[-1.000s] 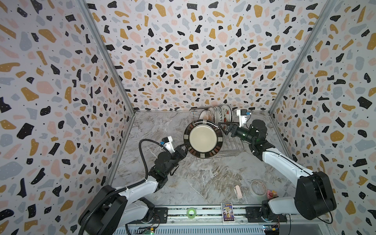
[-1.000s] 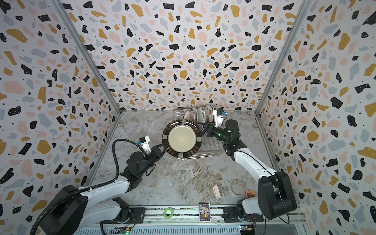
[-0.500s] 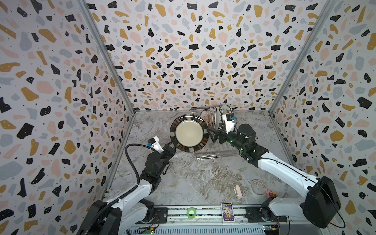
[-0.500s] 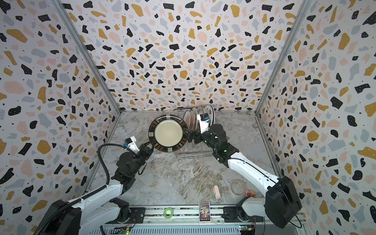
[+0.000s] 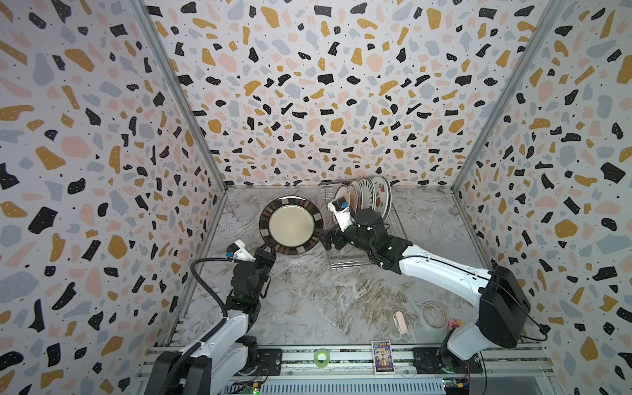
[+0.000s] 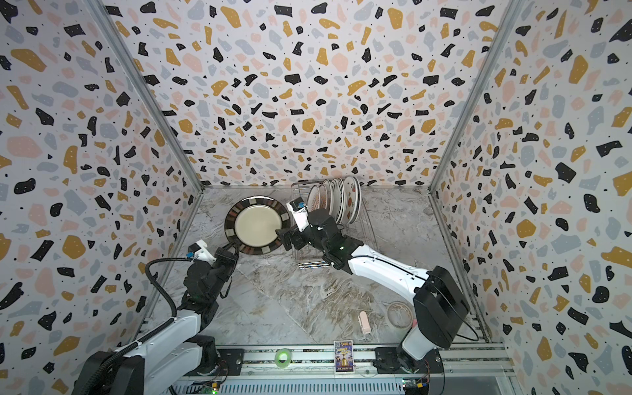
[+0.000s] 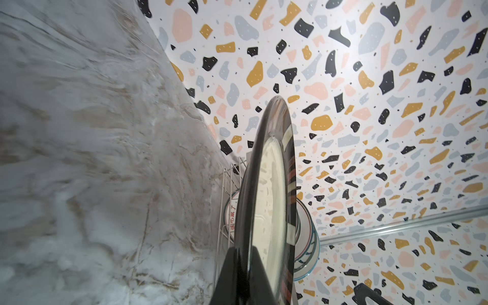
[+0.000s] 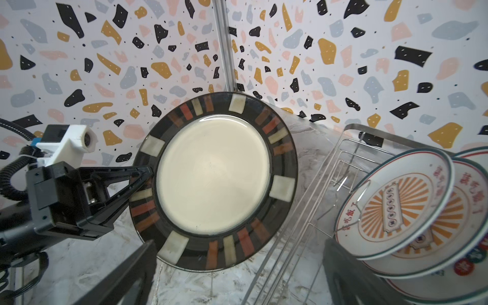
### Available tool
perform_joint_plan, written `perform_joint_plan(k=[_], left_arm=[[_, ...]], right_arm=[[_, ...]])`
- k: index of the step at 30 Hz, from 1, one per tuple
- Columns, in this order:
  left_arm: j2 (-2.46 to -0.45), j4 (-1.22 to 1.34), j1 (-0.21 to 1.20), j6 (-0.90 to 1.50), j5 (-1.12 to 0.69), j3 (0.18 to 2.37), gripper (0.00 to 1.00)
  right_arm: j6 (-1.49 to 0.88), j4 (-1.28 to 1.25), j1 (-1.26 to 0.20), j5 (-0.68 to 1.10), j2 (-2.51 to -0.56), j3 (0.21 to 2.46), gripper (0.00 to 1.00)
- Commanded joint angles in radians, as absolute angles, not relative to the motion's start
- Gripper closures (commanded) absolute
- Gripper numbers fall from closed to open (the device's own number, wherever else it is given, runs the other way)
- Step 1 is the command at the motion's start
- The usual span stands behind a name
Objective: Unload the plates from the dish rack
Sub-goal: Place a plate at the top-left of the table.
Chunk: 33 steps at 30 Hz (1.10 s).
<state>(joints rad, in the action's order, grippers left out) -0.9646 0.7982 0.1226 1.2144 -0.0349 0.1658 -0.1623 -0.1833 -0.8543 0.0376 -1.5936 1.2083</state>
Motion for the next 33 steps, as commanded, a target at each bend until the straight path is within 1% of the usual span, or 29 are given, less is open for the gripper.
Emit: perform_joint_plan(k=[1, 9, 12, 17, 23, 26, 30, 33], left_arm=[[-0.914, 1.011, 0.092, 1.246, -0.026, 0.181, 1.0], [-0.925, 1.014, 0.043, 1.301, 0.07, 0.104, 1.0], [-0.923, 0.989, 0.041, 1.325, 0.099, 0.09, 1.0], [-0.906, 0.94, 0.041, 1.337, 0.172, 0.067, 1.0], [-0.993, 1.012, 0.038, 1.35, 0.18, 0.064, 1.0], [-1.034, 1.053, 0.029, 1.379, 0.175, 0.06, 1.0], [-1.069, 1.017, 0.027, 1.362, 0.209, 0.085, 1.0], [-1.121, 1.067, 0.019, 1.367, 0.202, 0.087, 1.0]], right_arm=[[-0.137, -0.117, -0.872, 0.029, -1.636, 1.297, 0.01], [-0.113, -0.103, -0.918, 0.074, -1.759, 1.383, 0.01], [-0.118, -0.106, -0.931, 0.055, -1.804, 1.416, 0.01], [-0.126, -0.078, -0.936, 0.093, -1.898, 1.494, 0.01], [-0.126, -0.059, -0.946, 0.117, -1.966, 1.559, 0.01], [-0.13, -0.087, -0.944, 0.118, -1.972, 1.554, 0.01], [-0.13, -0.092, -0.944, 0.148, -1.991, 1.571, 0.01], [-0.13, -0.087, -0.945, 0.151, -2.019, 1.598, 0.01]])
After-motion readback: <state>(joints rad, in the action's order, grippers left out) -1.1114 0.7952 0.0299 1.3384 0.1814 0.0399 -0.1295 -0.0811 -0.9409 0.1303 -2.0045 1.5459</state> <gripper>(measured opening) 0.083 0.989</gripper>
